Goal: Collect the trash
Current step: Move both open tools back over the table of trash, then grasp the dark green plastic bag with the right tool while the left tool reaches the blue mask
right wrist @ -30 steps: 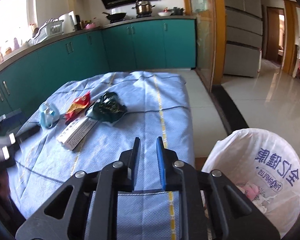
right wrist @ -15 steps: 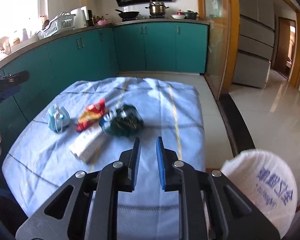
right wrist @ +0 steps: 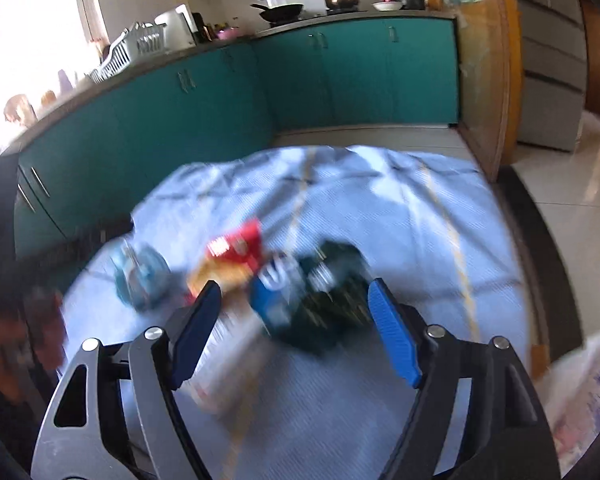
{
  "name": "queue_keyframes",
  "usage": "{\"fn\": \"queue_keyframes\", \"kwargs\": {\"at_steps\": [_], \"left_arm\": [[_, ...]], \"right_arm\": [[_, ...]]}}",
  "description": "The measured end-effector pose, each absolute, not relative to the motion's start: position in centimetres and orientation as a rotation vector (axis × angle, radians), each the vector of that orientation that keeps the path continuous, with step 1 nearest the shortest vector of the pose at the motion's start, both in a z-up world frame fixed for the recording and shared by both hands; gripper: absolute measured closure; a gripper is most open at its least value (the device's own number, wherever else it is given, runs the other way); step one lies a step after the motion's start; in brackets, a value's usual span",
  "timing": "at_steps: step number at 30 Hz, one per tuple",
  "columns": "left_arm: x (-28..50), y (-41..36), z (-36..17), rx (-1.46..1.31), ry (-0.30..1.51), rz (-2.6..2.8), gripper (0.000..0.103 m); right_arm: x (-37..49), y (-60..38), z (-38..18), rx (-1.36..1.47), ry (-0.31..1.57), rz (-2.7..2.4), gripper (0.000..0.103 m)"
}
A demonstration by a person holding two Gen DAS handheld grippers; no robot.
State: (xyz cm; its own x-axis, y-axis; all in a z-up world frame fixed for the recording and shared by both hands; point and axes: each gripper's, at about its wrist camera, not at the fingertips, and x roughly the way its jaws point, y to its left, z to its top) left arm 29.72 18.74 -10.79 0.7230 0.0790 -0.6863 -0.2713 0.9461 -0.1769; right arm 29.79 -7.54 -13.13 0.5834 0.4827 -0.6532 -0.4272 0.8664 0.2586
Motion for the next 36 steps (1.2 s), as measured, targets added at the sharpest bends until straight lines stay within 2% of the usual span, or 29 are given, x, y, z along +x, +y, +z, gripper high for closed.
{"fn": "queue_keyframes", "kwargs": {"at_steps": [6, 9, 15, 16, 18, 21, 36], "left_arm": [[29.4, 19.2, -12.3, -0.253, 0.790, 0.192, 0.008], [29.6, 19.1, -12.8, -0.253, 0.812, 0.186, 0.008], [29.5, 18.3, -13.0, -0.272, 0.826, 0.143, 0.008], [29.5, 18.1, -13.0, -0.269, 0.827, 0.140, 0.008], [29.4, 17.8, -13.1, -0.256, 0.832, 0.138, 0.008], [29.6, 17.7, -13.4, -0.247, 0.838, 0.138, 0.008], [28.8, 16.9, -13.2, -0.244, 0.834, 0.098, 0.008]], "right_arm": [[30.7, -4.7, -14.2, -0.016, 0.795, 0.466, 0.028], [30.1, -4.3, -14.2, -0.066, 0.784, 0.442, 0.037], [30.8, -6.4, -15.1, -0.034, 0.831, 0.382, 0.037], [30.9, -6.7, -15.2, -0.024, 0.836, 0.385, 0.039], [30.9, -6.9, -15.4, -0.005, 0.844, 0.405, 0.055], [30.3, -7.1, -15.2, 0.007, 0.835, 0.432, 0.058], [22.5, -10.4, -12.0, -0.068, 0.754, 0.554, 0.058]]}}
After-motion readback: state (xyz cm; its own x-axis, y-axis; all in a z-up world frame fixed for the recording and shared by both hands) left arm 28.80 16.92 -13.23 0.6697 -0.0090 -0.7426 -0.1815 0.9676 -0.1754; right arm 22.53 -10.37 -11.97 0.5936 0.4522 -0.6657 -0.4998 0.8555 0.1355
